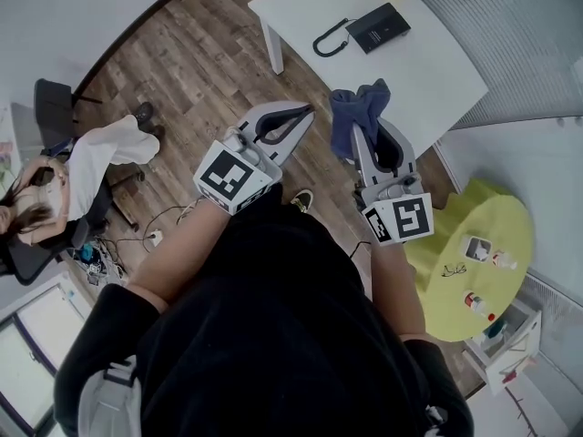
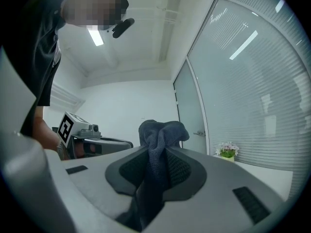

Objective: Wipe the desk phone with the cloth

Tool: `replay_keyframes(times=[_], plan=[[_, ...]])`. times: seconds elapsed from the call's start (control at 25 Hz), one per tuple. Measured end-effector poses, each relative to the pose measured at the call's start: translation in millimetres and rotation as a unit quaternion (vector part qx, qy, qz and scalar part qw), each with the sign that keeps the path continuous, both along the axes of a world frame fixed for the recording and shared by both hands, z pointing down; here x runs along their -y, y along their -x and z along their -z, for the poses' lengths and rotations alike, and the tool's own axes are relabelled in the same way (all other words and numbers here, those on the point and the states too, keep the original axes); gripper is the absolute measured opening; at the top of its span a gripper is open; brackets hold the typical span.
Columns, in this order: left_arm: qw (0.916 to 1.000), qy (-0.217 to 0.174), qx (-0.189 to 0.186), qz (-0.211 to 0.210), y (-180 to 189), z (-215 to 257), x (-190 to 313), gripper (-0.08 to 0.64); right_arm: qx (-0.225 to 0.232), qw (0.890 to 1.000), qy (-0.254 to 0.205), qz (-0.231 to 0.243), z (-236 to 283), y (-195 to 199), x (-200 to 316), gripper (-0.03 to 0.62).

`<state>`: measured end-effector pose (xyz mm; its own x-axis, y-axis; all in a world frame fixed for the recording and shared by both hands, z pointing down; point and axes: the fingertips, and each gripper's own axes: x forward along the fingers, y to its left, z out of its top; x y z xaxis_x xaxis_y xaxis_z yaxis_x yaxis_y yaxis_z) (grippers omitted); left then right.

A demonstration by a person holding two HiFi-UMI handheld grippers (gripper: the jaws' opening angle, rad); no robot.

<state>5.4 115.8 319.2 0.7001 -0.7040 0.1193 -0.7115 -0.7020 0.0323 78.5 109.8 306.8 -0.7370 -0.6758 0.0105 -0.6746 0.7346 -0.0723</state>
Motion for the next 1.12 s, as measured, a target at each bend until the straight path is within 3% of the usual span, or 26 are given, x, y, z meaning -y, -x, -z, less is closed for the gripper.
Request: replay_keyframes(times=[0.56,0.8,1.12], plan=[[0.9984,-0.001,-0.01,-0.055,-5,-11,135,0.011,-0.031,0.998,0.016,-0.059,-13,0,121,0.087],[0.9951,-0.007,0.011,-0.098,1,-12,197,0.011,-0.034,0.994,0.028,-0.095,-16,12,178,0.087],[0.992,-0.01,-0.007,-0.126,17,-17,254,0.011,-0.053,0.99,0.035,-0.126,-24,32,226,0.087]])
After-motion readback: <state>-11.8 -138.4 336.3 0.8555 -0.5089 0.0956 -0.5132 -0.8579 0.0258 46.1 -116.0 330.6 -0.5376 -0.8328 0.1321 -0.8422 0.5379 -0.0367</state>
